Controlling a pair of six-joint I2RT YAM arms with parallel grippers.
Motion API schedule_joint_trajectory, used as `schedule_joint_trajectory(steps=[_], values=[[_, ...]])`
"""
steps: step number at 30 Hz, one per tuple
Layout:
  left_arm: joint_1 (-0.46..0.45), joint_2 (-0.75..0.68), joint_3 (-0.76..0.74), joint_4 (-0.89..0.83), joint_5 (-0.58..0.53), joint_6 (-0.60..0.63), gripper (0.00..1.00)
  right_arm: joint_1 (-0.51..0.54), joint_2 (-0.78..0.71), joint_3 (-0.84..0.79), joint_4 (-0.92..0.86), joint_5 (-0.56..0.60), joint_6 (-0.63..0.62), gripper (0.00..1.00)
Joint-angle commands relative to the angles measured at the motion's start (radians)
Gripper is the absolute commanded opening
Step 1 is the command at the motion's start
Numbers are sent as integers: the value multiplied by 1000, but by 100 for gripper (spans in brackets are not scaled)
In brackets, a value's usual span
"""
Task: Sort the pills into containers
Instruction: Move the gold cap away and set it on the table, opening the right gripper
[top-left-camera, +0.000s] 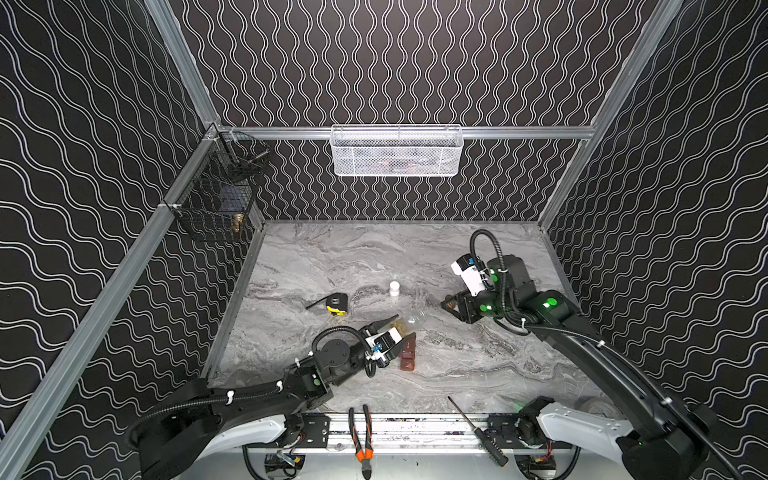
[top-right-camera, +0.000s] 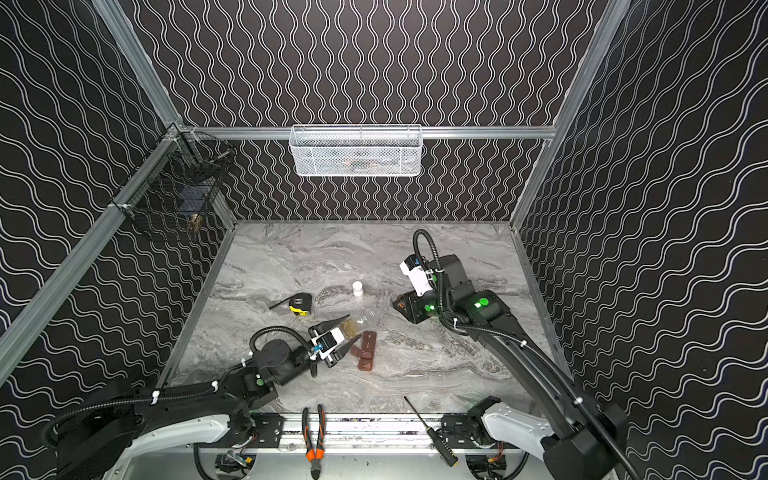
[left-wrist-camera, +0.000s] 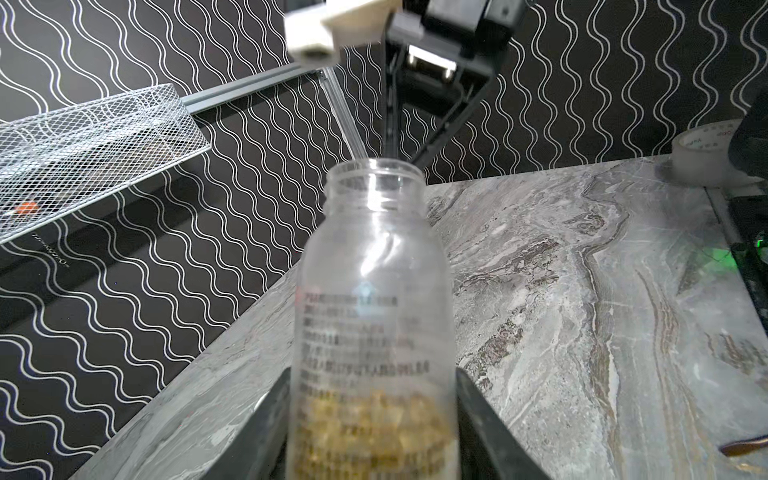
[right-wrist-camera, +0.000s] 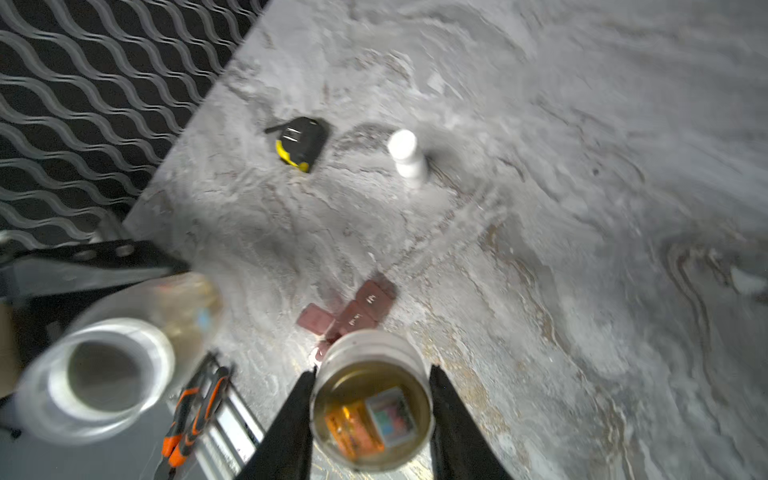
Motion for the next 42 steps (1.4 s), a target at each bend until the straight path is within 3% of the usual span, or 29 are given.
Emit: schedule_joint_trajectory(steps=[1, 6, 11, 32, 37, 42], values=[[1, -22, -16, 8, -33, -29, 0, 4, 76, -12, -30, 156, 198, 29], [-3, -51, -30, -25, -41, -51, 0, 9, 193, -75, -8, 295, 292, 34], [-5, -98, -36, -81, -50, -56, 0, 8, 260, -133, 22, 362, 337, 35], [-6, -135, -62, -115, -52, -81, 0, 2, 328, -272, 25, 429, 399, 38], [-8, -131, -55, -119, -49, -81, 0, 1, 346, -269, 23, 421, 393, 44], [-8, -142, -49, -142, -49, -77, 0, 1, 329, -252, 8, 417, 373, 60]])
